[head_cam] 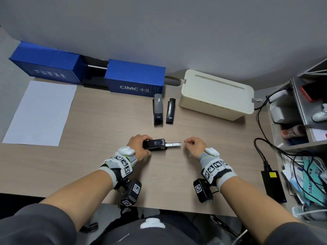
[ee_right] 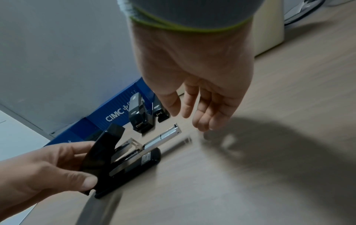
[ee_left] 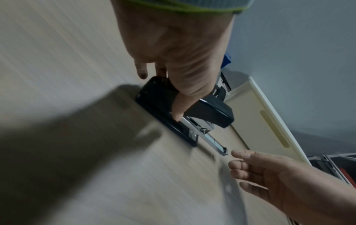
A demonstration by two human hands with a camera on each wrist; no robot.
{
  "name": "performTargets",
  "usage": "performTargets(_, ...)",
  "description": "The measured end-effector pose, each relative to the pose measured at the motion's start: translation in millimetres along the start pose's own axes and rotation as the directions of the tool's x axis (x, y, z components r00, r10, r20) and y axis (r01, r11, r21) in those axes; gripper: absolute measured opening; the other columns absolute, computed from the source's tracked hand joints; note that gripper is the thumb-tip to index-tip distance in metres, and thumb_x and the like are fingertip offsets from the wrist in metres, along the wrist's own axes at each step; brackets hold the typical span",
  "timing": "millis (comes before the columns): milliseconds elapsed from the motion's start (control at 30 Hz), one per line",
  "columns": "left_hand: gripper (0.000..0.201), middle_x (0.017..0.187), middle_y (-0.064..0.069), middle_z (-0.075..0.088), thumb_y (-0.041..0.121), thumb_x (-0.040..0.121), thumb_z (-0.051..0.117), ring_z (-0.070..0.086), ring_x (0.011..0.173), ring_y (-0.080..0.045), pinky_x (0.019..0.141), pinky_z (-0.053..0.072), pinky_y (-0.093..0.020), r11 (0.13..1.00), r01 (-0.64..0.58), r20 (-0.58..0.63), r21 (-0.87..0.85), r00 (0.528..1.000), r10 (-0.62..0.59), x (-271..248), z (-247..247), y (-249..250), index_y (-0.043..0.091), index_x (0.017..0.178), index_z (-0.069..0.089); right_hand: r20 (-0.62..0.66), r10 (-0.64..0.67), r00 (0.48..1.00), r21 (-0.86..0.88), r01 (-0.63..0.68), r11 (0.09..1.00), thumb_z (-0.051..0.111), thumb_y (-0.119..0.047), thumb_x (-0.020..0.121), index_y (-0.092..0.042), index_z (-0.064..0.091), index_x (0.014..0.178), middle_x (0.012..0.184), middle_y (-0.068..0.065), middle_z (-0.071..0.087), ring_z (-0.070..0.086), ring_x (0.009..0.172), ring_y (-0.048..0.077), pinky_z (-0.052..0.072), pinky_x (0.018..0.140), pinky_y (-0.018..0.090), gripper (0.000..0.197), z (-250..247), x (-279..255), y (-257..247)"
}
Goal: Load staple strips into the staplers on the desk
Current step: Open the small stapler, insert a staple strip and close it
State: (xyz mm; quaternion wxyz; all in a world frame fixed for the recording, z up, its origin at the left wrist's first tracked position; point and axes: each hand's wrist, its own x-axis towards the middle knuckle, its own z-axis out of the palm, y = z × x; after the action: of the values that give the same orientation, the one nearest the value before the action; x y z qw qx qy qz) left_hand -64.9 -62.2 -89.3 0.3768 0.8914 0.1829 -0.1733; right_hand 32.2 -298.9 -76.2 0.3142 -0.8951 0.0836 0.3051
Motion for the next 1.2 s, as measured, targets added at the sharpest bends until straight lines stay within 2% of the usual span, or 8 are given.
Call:
performTargets(67,0.046,0.105,-0.002,0.063,0.013,0.069,0.075,0.059,0.099,-0.024,0.084,0.046,-0.030,1.000,0.022,-0.054,-0.013,0.998,-0.022,-5.9,-3.2,-13.2,0.028,0.111,0.070,0.058,0.031,0.998,-0.017,-0.030,0.999,0.065,-0.028,0.077,-0.026,0.071,0.094,0.081,-0.007,0.065,0.062,0.080,0.020,0.054,0.091,0.037,0.018,6.0,2.0,3.5)
performTargets(167,0.039,0.103,-0.001,0.066,0.017,0.069,0.080,0.061,0.095,-0.022,0.085,0.049,-0.031,0.997,0.054,-0.124,-0.053,0.990,-0.061,-11.4,-8.1,-21.7,0.030,0.105,0.072,0.119,0.046,0.992,-0.026,-0.044,0.999,0.063,-0.040,0.064,-0.032,0.070,0.071,0.077,-0.006,0.073,0.069,0.079,0.023,0.058,0.085,0.043,0.013,16.9,7.3,10.3)
performTargets(400,0.039,0.095,0.009,0.071,0.028,0.062,0.086,0.064,0.090,-0.014,0.083,0.052,-0.026,0.983,0.143,-0.103,-0.111,0.983,-0.155,-11.1,-14.6,-18.5,0.036,0.098,0.075,0.160,0.021,0.987,-0.007,-0.020,1.000,0.061,-0.019,0.069,-0.026,0.073,0.064,0.070,0.002,0.074,0.066,0.068,0.019,0.058,0.081,0.036,0.015,23.3,-12.0,-13.9)
performTargets(667,0.036,0.089,0.007,0.073,0.022,0.061,0.087,0.067,0.086,-0.016,0.079,0.052,-0.023,0.979,0.164,-0.078,-0.124,0.982,-0.174,-10.2,-19.9,-15.8,0.032,0.094,0.077,0.239,-0.070,0.969,-0.040,0.082,0.996,0.060,-0.019,0.070,-0.051,0.069,0.057,0.071,-0.001,0.075,0.070,0.072,0.018,0.060,0.080,0.039,0.035,45.3,-12.1,-25.4)
performTargets(833,0.034,0.086,0.011,0.073,0.024,0.060,0.086,0.066,0.083,-0.014,0.076,0.052,-0.023,0.984,0.151,-0.095,-0.092,0.983,-0.160,-6.4,-17.8,-17.0,0.037,0.089,0.074,0.211,-0.053,0.976,-0.016,0.058,0.998,0.064,-0.014,0.073,-0.029,0.077,0.073,0.074,-0.002,0.072,0.067,0.076,0.017,0.055,0.080,0.026,0.020,48.1,-10.4,-34.3)
performTargets(900,0.033,0.086,0.012,0.073,0.025,0.060,0.085,0.066,0.082,-0.014,0.077,0.054,-0.025,0.986,0.151,-0.097,-0.065,0.983,-0.157,-7.2,-18.4,-16.8,0.038,0.089,0.074,0.225,-0.053,0.973,-0.033,0.062,0.998,0.062,-0.013,0.071,-0.026,0.076,0.067,0.067,-0.002,0.068,0.062,0.066,0.016,0.052,0.075,0.024,0.020,47.6,-11.6,-36.4)
performTargets(1000,0.034,0.084,0.011,0.073,0.026,0.060,0.085,0.066,0.081,-0.015,0.077,0.055,-0.026,0.987,0.152,-0.085,-0.045,0.984,-0.155,-6.8,-21.2,-15.8,0.038,0.090,0.074,0.247,-0.049,0.968,-0.073,0.069,0.995,0.056,-0.012,0.066,-0.020,0.067,0.051,0.053,0.000,0.057,0.051,0.055,0.016,0.051,0.065,0.028,0.021,49.2,-9.5,-37.7)
performTargets(1200,0.035,0.092,0.006,0.067,0.018,0.063,0.079,0.063,0.089,-0.019,0.076,0.048,-0.024,0.995,0.100,-0.032,-0.011,0.994,-0.100,-4.1,-19.5,-13.8,0.036,0.092,0.072,0.274,-0.039,0.961,-0.045,0.054,0.998,0.055,-0.017,0.066,-0.027,0.070,0.052,0.059,0.001,0.067,0.060,0.056,0.019,0.060,0.076,0.041,0.023,49.6,-3.4,-32.7)
